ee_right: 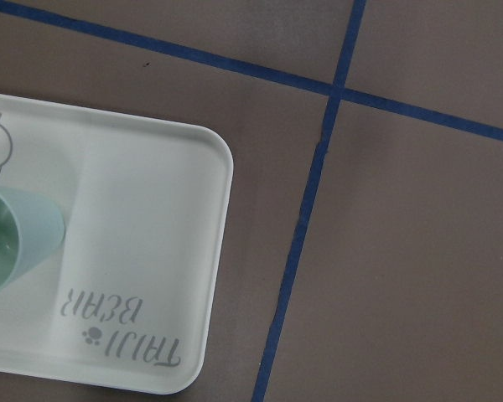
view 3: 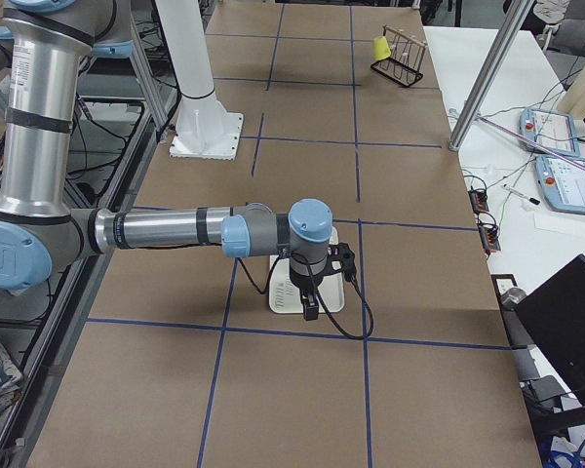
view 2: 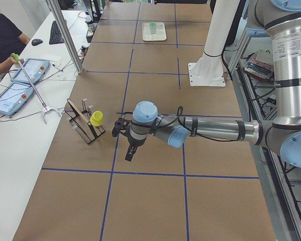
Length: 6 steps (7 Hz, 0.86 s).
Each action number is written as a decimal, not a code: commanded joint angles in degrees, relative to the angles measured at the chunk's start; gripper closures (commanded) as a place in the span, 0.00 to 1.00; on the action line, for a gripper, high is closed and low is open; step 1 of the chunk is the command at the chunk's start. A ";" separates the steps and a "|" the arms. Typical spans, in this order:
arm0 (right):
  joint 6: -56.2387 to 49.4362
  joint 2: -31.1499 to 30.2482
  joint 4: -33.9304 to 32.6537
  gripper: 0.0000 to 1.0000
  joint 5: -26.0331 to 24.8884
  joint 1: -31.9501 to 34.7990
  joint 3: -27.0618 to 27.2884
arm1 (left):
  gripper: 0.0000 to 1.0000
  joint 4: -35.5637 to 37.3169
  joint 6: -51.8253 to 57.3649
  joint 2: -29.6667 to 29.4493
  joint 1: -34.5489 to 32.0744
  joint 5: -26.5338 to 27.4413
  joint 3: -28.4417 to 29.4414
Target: Left arm grabs green cup and hands to right arm on tray
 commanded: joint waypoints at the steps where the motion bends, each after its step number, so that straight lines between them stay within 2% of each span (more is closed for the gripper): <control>1: -0.08 -0.44 0.01 0.00 0.75 0.19 0.59 | 0.00 14.48 11.35 1.15 -3.62 -0.49 -1.46; 3: 0.71 -0.18 0.01 0.00 2.07 0.11 0.50 | 0.00 22.21 10.68 2.04 -3.80 -10.55 -2.32; 6: 0.71 -0.27 0.01 0.00 3.30 0.11 0.42 | 0.00 23.30 6.39 1.34 -3.63 -10.42 -0.74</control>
